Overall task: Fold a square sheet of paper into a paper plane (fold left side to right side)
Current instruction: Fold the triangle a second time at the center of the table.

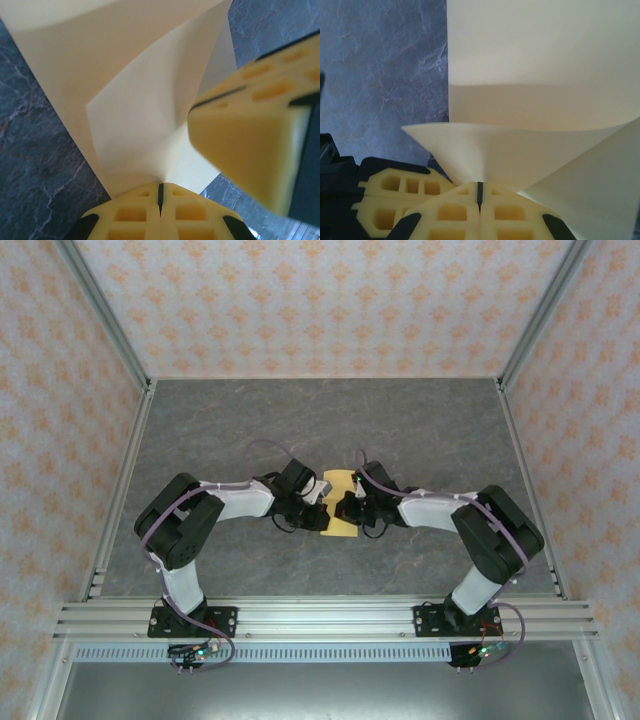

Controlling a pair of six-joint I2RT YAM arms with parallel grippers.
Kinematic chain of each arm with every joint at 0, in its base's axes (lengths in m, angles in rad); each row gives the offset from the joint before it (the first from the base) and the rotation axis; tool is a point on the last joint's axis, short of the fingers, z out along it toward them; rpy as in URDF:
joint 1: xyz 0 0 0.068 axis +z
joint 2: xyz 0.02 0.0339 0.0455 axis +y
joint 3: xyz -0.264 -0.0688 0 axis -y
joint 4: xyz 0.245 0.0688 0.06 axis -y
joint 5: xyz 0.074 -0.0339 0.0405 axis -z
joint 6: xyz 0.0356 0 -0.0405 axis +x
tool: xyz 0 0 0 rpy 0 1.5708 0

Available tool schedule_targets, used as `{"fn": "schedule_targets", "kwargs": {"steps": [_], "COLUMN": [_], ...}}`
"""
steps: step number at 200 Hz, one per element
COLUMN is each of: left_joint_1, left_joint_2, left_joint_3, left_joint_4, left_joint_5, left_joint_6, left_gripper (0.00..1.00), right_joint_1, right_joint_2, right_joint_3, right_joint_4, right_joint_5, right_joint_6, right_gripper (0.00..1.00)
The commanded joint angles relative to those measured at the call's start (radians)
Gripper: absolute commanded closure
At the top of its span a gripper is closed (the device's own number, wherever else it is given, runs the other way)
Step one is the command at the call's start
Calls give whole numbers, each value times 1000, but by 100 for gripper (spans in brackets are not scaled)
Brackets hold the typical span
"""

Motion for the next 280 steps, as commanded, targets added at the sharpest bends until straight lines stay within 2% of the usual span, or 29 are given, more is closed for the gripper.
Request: {"fn": "schedule_targets", "kwargs": {"steps": [1,39,142,197,280], "left_joint_1": [-15,-19,-18,-19,-19], "left_joint_2": [13,13,26,38,28], "left_joint_3": [-40,-38,-39,-48,-54], "left_joint_4": [-73,-72,-85,-80,-75], "left_joint_5": [-69,-77,-98,-100,-102], "left_joint_6": [0,-2,1,-1,-3], "left_gripper": [98,98,99,99,100], "right_joint_1": [20,26,17,-41,-181], "right_joint_2": [-6,31,63,65,103], "right_joint_3": [-12,0,62,78,76], "right_joint_4": [49,48,-140,-151,-140], "right_joint_5": [22,35,200,195,159], "right_joint_6": [26,28,-66,-97,-156], "right_gripper": [100,100,100,100,100]}}
